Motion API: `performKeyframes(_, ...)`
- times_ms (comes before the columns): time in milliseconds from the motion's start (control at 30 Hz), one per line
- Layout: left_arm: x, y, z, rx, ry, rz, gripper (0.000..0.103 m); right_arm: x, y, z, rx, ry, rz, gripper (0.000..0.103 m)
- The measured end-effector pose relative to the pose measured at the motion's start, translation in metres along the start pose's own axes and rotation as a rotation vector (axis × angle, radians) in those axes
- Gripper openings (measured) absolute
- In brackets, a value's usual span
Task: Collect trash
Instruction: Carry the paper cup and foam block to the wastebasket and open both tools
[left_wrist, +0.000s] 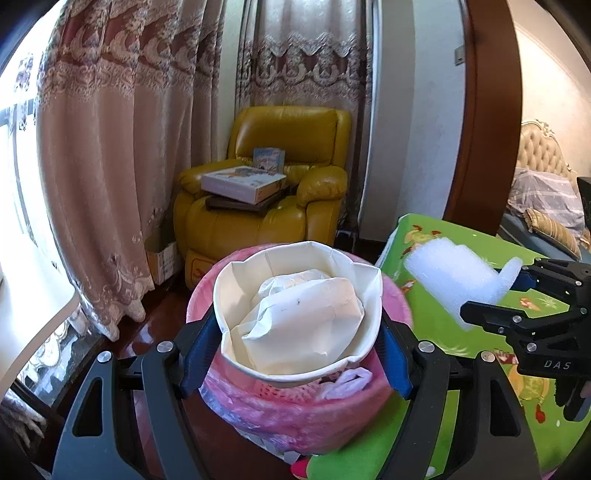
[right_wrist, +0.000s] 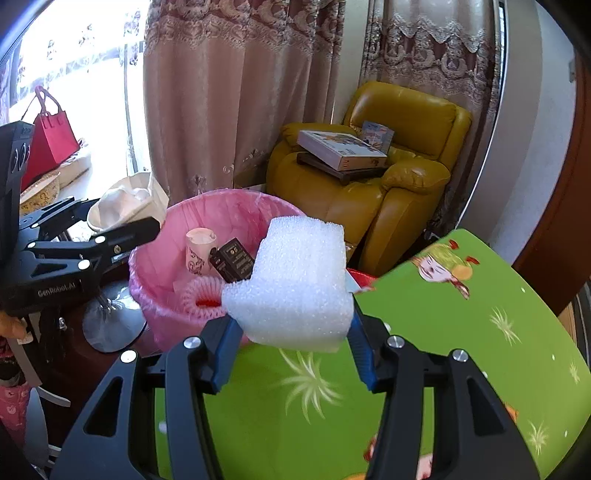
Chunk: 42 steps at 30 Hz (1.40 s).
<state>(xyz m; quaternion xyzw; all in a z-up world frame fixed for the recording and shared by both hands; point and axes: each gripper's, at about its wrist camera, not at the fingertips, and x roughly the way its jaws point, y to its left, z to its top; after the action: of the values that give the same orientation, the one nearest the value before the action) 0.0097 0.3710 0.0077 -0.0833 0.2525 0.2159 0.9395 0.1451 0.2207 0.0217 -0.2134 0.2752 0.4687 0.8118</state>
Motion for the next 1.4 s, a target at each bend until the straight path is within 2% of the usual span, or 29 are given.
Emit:
performKeyframes(433, 0.028, 0.023, 0.006, -0.040, 0.042, 0.022, 0.071, 0.043, 0.022, 0.030, -0.038, 0.011, 0.004, 0.052)
performKeyframes(1067, 0.046, 0.032, 0.008, -0.082, 0.073, 0.007, 0.072, 0.066, 0.030, 0.037, -0.057, 0.015, 0.021, 0.052)
performKeyframes(1100, 0.046, 0.032, 0.008, -0.082, 0.072, 0.009, 0.072, 0.066, 0.031, 0.038, -0.057, 0.016, 0.025, 0.055)
performKeyframes(1133, 0.047, 0.032, 0.008, -0.083, 0.070, 0.012, 0.075, 0.067, 0.032, 0.038, -0.057, 0.019, 0.030, 0.069)
performKeyframes(1167, 0.046, 0.033, 0.008, -0.084, 0.063, 0.020, 0.085, 0.067, 0.032, 0.038, -0.055, 0.020, 0.033, 0.075)
performKeyframes(1233, 0.044, 0.032, 0.009, -0.088, 0.038, 0.040, 0.090, 0.064, 0.032, 0.037, -0.050, 0.005, 0.039, 0.077)
performKeyframes(1400, 0.040, 0.034, 0.012, -0.077, 0.024, 0.079, 0.092, 0.054, 0.027, 0.033, -0.052, -0.005, 0.038, 0.077)
